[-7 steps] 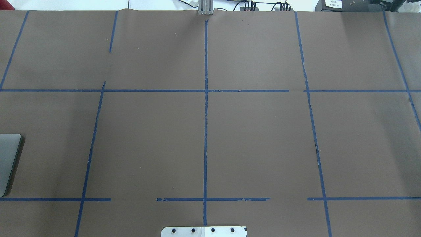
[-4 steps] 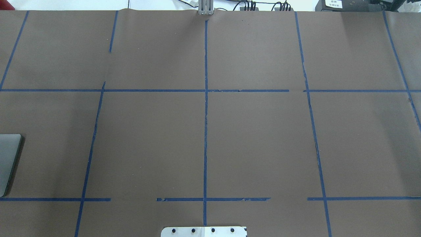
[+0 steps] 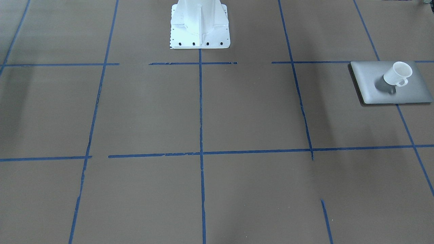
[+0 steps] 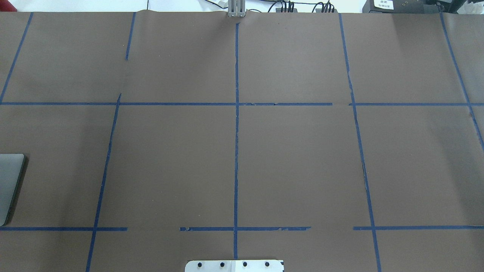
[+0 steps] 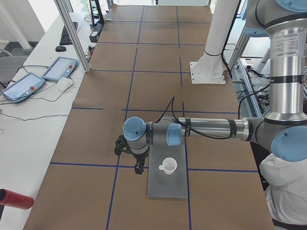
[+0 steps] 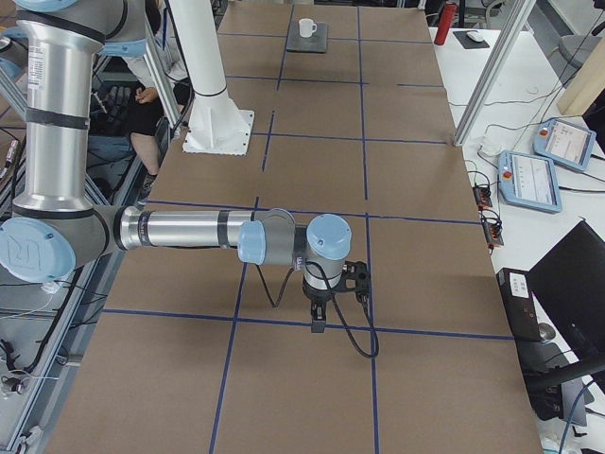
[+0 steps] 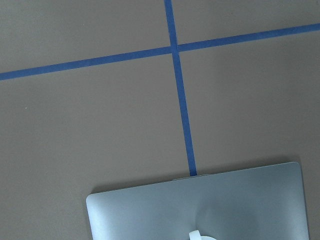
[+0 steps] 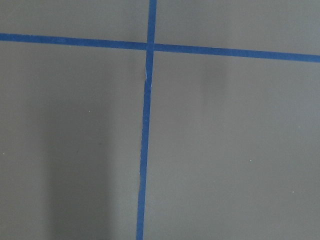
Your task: Place cup on laptop
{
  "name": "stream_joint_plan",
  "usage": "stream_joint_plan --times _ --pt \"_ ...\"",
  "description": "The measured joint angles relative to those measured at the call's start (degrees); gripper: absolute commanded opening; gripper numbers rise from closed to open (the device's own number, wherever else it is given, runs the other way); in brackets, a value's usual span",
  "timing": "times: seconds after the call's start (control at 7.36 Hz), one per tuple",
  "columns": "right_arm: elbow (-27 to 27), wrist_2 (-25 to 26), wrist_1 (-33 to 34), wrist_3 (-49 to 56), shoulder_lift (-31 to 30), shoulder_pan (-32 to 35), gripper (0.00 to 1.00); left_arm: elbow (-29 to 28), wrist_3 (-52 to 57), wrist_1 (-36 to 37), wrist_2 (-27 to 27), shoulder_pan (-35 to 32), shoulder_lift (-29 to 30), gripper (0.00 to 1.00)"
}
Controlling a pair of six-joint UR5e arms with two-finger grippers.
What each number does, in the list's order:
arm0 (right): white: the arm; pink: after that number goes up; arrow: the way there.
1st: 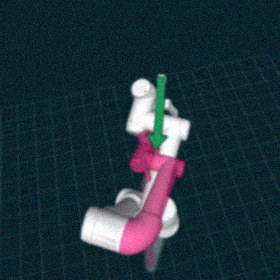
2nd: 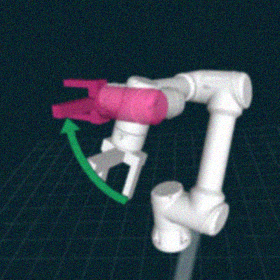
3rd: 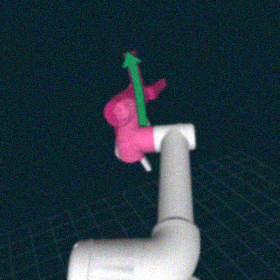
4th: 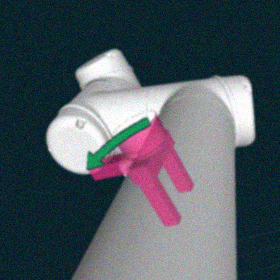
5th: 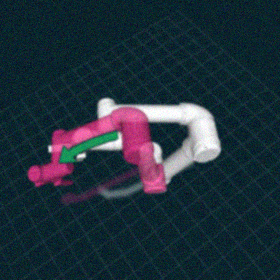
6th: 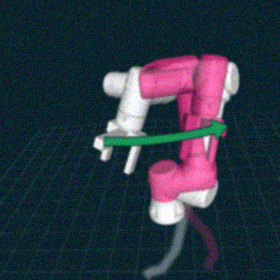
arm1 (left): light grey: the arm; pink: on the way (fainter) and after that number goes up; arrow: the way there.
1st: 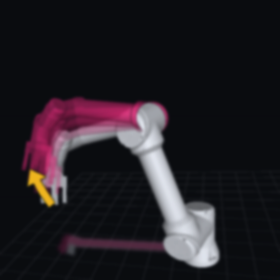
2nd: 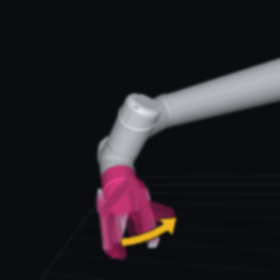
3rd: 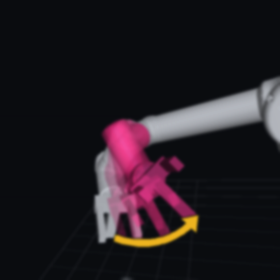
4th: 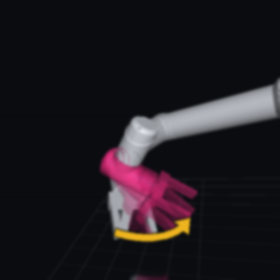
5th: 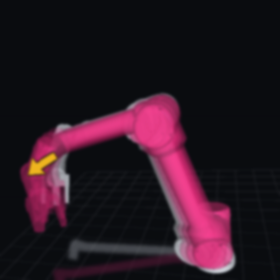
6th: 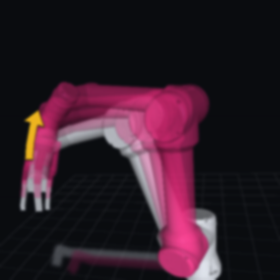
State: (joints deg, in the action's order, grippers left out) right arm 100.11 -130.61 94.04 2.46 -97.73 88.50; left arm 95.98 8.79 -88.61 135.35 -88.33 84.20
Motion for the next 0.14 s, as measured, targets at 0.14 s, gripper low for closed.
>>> stream_joint_plan --times 0.14 --pt "0.00 -0.01 0.00 0.00 0.00 0.00 1.00 0.00 0.00 0.01 0.00 0.00 0.00 1.00"
